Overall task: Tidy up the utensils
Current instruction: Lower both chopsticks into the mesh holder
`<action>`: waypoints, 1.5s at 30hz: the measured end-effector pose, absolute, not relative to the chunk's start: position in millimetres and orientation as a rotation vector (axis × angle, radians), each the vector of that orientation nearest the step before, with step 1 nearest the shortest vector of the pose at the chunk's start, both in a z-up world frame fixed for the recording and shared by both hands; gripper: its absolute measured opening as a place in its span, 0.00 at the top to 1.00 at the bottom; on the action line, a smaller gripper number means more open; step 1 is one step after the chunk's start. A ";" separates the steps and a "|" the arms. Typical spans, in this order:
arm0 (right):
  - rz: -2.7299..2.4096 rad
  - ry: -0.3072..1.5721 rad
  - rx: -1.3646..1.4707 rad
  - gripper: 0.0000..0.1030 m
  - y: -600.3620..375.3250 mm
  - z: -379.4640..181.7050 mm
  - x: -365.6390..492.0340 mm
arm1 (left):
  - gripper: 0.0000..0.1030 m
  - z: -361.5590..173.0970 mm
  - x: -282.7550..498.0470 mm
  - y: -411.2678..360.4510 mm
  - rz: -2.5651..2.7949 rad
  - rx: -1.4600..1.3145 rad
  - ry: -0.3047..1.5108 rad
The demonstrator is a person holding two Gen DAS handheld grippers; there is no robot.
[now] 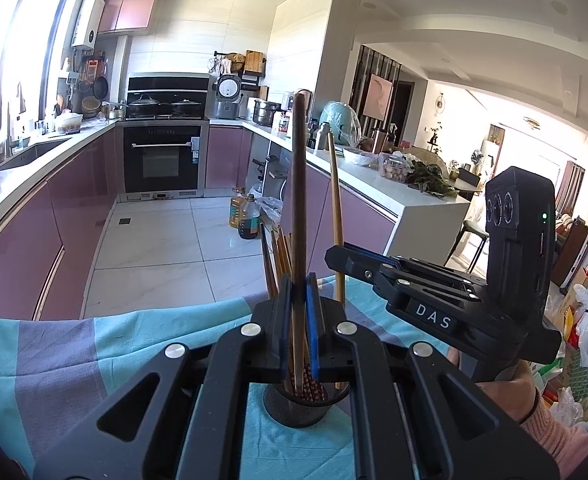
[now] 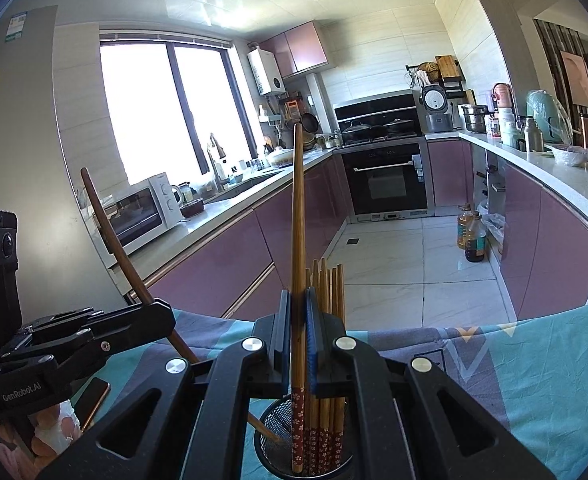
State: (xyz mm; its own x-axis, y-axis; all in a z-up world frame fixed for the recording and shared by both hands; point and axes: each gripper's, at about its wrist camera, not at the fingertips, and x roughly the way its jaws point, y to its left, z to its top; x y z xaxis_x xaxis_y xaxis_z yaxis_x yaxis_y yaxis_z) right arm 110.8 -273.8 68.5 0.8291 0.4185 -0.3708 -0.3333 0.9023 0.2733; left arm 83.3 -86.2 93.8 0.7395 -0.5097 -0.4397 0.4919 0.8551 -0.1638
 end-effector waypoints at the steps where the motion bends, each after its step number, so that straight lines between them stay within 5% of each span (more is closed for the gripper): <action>1: 0.399 0.437 0.201 0.94 -273.8 68.2 111.5 | 0.93 94.0 84.7 -87.6 -0.549 -0.038 0.495; 45: 0.353 0.490 0.195 0.94 -270.9 39.2 113.1 | 0.93 75.4 110.9 -97.9 -0.574 0.022 0.596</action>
State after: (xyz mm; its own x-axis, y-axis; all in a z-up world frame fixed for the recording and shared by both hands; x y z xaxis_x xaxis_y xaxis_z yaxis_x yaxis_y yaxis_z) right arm 113.1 -270.9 39.2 0.8237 0.3756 -0.4247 -0.2834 0.9215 0.2654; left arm 110.9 -97.9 75.4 0.6770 -0.5046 -0.5358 0.5168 0.8442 -0.1421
